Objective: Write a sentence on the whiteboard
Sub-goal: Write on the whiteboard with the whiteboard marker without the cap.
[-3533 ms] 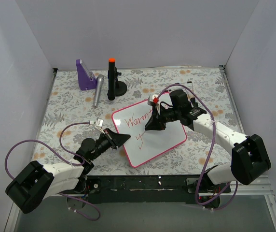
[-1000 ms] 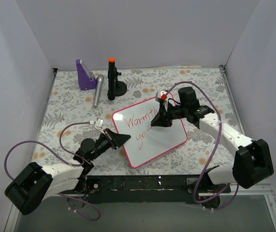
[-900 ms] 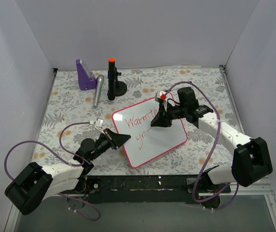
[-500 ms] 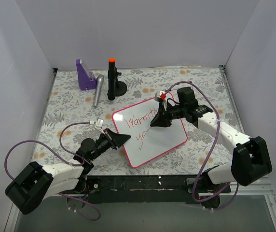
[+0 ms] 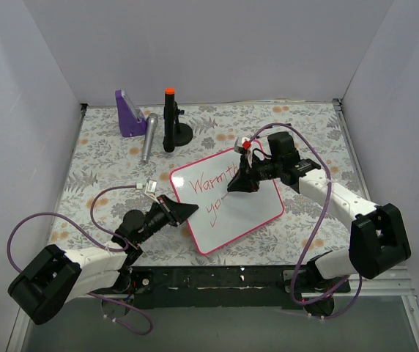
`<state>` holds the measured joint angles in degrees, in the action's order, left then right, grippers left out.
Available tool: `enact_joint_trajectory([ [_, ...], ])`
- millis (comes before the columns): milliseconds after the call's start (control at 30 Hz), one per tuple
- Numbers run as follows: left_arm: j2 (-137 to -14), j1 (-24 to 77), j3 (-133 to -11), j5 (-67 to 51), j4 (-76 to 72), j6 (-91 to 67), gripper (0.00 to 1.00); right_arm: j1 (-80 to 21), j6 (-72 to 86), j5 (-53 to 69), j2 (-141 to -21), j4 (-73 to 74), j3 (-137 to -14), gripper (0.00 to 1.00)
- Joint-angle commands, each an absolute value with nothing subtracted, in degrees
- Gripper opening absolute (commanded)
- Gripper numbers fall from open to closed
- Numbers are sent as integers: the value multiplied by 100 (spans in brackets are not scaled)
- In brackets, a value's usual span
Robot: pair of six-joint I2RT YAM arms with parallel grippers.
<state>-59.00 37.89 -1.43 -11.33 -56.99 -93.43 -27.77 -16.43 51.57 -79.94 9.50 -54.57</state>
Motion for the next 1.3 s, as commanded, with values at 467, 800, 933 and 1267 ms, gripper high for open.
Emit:
enact_joint_trajectory([
  [467,-5616,3814,-70,-1107,-6741,-9422,0,-2830,-2136,5256,-7963,1388,-5388,1],
  [800,-5599,3814,-53,-1116,-6732,-9422,0,-2804,-2197,5019,-7963,1468,-5546,1],
  [933,-5607,3814,-35,-1116,-6733,-9431,0,-2751,-2197,4904,-8007,1503,-5686,1],
  [1267,-5616,3814,-35,-1116,-6750,-9422,0,-2690,-2127,4843,-8147,1424,-5985,1],
])
